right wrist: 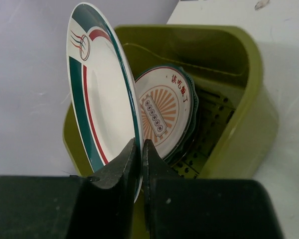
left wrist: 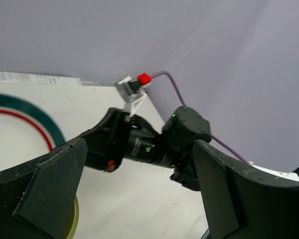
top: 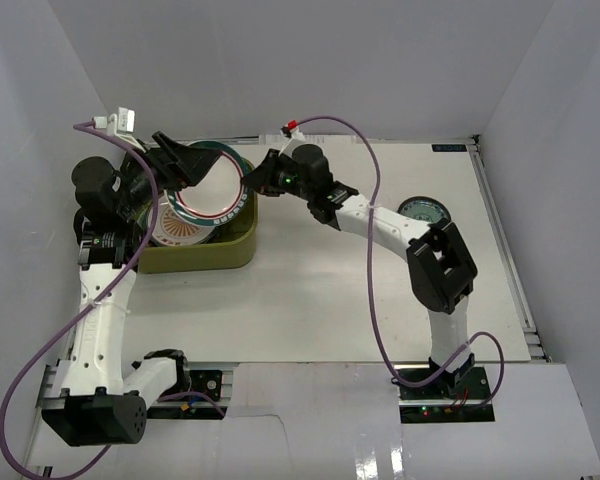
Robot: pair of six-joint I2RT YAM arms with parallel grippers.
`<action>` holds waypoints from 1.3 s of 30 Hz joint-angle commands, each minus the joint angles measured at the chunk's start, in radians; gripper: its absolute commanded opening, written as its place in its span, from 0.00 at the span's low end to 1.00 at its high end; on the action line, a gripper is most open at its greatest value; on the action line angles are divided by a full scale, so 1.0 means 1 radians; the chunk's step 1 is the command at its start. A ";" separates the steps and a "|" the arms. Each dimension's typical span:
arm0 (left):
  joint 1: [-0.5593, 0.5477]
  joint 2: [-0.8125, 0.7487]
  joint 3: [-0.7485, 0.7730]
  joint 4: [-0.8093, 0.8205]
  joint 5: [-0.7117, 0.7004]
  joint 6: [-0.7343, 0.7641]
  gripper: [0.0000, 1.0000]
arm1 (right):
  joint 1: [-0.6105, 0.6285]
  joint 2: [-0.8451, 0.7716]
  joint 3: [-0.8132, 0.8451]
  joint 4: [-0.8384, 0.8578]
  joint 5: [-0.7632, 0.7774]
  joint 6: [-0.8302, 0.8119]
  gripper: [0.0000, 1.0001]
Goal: Place the plates into the plastic bin on the countertop
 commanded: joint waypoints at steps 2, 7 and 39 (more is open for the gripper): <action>-0.009 -0.024 0.029 0.008 0.022 -0.007 0.98 | 0.071 0.068 0.200 -0.029 0.106 -0.046 0.08; -0.013 -0.035 0.020 0.009 0.012 -0.015 0.98 | 0.133 0.178 0.330 -0.115 0.118 -0.082 0.13; -0.838 0.758 0.330 -0.121 -0.500 0.007 0.89 | -0.910 -0.877 -0.725 -0.217 0.058 -0.204 0.13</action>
